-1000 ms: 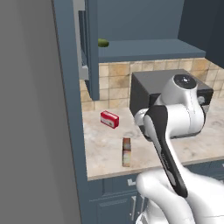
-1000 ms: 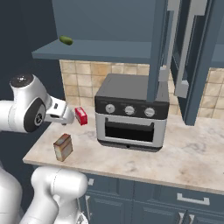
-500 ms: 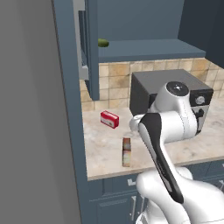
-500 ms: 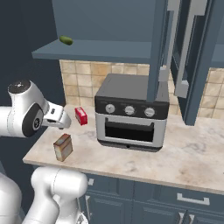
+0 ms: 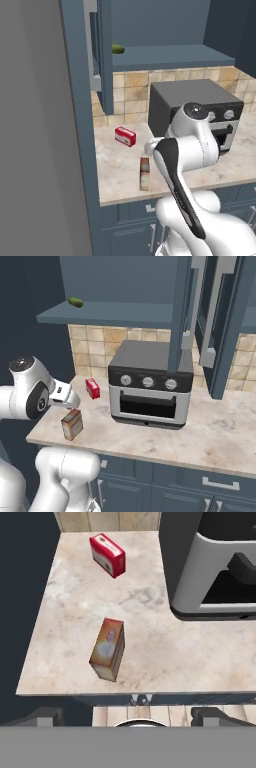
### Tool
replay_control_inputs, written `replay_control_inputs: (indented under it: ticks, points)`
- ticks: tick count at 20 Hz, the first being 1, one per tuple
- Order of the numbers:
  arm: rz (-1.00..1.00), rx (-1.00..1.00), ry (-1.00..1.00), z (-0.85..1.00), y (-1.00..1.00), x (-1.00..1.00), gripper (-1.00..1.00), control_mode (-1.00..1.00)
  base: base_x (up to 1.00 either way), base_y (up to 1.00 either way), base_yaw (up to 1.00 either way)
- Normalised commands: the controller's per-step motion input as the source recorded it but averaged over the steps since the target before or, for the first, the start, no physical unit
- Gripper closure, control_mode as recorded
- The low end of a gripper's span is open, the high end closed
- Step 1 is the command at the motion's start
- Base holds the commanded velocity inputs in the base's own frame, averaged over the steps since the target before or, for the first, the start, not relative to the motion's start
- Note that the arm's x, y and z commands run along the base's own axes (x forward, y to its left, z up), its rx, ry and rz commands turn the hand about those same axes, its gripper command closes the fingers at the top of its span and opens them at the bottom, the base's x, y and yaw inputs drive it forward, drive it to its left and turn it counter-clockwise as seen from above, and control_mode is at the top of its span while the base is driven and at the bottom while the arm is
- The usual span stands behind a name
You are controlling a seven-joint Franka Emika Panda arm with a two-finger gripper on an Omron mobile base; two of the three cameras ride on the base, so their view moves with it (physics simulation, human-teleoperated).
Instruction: Pick the boxed food and canned food from the counter and place them in the cabinets closest to them.
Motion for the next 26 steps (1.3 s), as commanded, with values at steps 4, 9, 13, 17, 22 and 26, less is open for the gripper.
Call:
replay_control_inputs:
  ticks: [4, 9, 13, 17, 22, 26]
  points:
    - [-0.03, 0.00, 0.00, -0.21, 0.03, 0.12, -1.00, -1.00, 0.00, 0.00, 0.00]
    - [-0.04, 0.00, 0.00, -0.20, 0.05, 0.17, -1.00, -1.00, 0.00, 0.00, 0.00]
    - [-0.04, 0.00, 0.00, -0.19, 0.08, 0.18, -1.00, -1.00, 0.00, 0.00, 0.00]
    - [-0.04, 0.00, 0.00, -0.19, 0.09, 0.17, -1.00, -1.00, 0.00, 0.00, 0.00]
    - [-0.03, 0.00, 0.00, -0.19, 0.11, 0.17, -1.00, -1.00, 0.00, 0.00, 0.00]
    - [-0.03, 0.00, 0.00, -0.21, 0.09, 0.16, -1.00, -1.00, 0.00, 0.00, 0.00]
